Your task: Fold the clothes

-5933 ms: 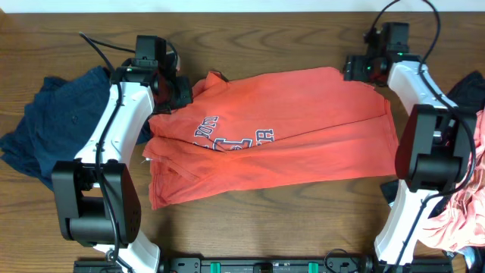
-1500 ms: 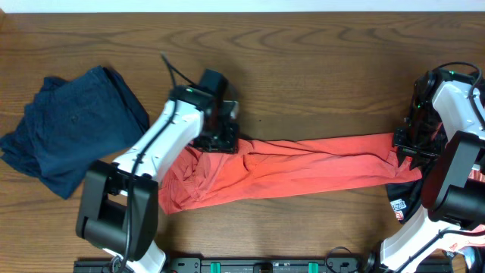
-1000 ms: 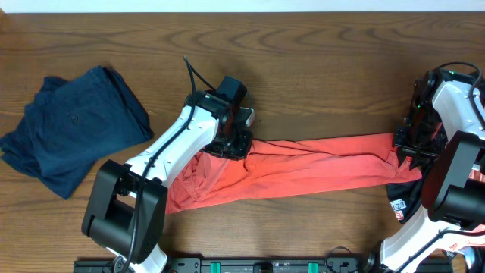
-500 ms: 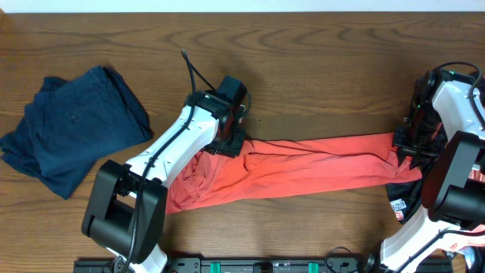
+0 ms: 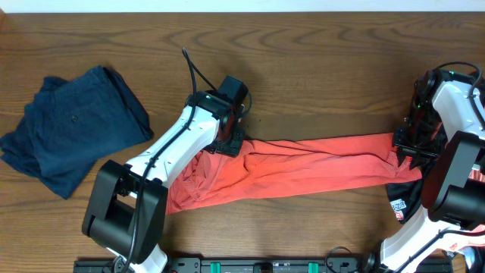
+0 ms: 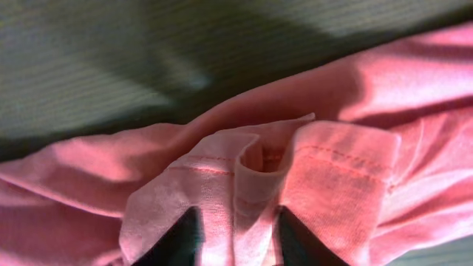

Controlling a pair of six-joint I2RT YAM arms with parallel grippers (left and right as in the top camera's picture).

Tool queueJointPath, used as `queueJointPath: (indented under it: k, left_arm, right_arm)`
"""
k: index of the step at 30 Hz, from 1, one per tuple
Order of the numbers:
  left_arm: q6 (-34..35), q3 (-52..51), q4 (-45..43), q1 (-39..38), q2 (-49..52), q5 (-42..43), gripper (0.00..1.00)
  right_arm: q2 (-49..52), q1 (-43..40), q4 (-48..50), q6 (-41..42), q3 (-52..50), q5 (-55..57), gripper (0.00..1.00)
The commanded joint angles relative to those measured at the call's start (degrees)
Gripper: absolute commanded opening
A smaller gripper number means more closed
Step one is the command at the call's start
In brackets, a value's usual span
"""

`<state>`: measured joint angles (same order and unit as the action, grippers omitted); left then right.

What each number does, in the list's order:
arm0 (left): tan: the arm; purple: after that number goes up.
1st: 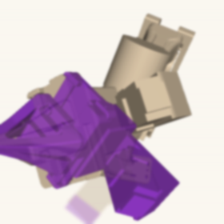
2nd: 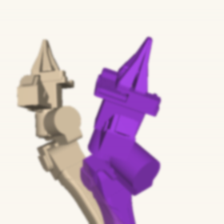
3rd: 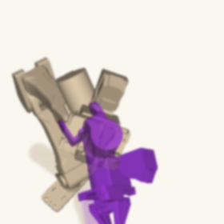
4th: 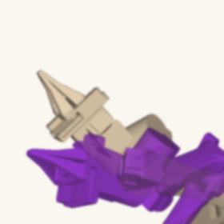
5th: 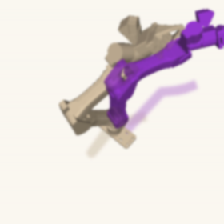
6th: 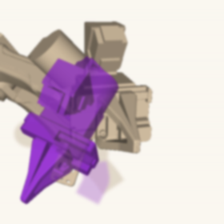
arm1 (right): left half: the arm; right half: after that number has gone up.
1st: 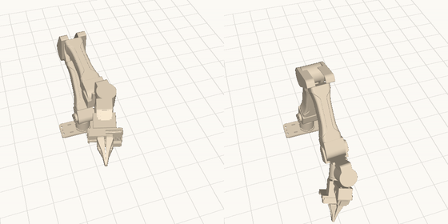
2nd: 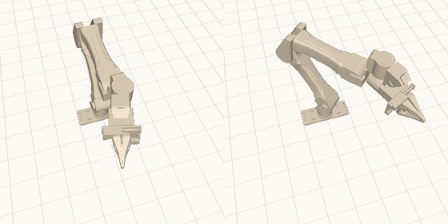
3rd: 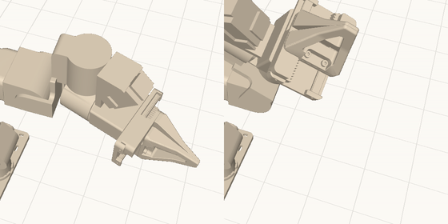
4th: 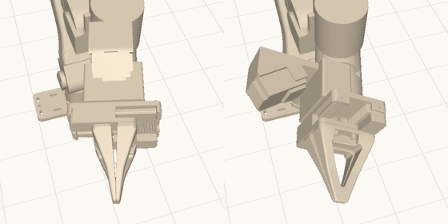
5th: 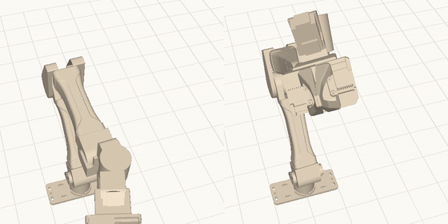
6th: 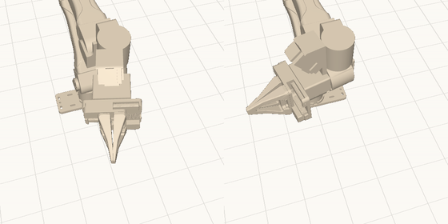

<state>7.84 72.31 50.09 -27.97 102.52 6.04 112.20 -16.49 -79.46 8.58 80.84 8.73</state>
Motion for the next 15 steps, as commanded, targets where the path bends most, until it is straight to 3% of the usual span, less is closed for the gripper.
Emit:
queueJointPath:
  k: [1, 4, 9, 11, 15]
  left_arm:
    - [-0.3, -0.9, 0.1, -0.3, 0.2, 3.9, 0.06]
    - [-0.3, -0.9, 0.1, -1.4, 0.2, 8.8, 0.06]
    - [-7.0, -0.9, -1.5, -6.3, -0.2, 33.1, 0.06]
    - [-6.9, -0.9, -3.3, -9.2, -0.2, 32.4, 0.06]
    - [-4.3, -0.9, -5.2, -14.8, 0.0, 23.0, 0.06]
  right_arm:
    - [-1.3, -0.4, 0.1, 0.8, -0.4, -0.2, 0.24]
    - [-1.3, -0.4, 0.1, 0.8, -0.4, -0.2, 0.23]
    - [-1.3, -0.4, 0.3, 0.8, -0.4, -0.2, 0.23]
    - [-1.3, -0.4, 0.3, 0.8, -0.4, -0.2, 0.23]
    - [-1.3, -0.4, 0.2, 0.7, -0.4, -0.2, 0.24]
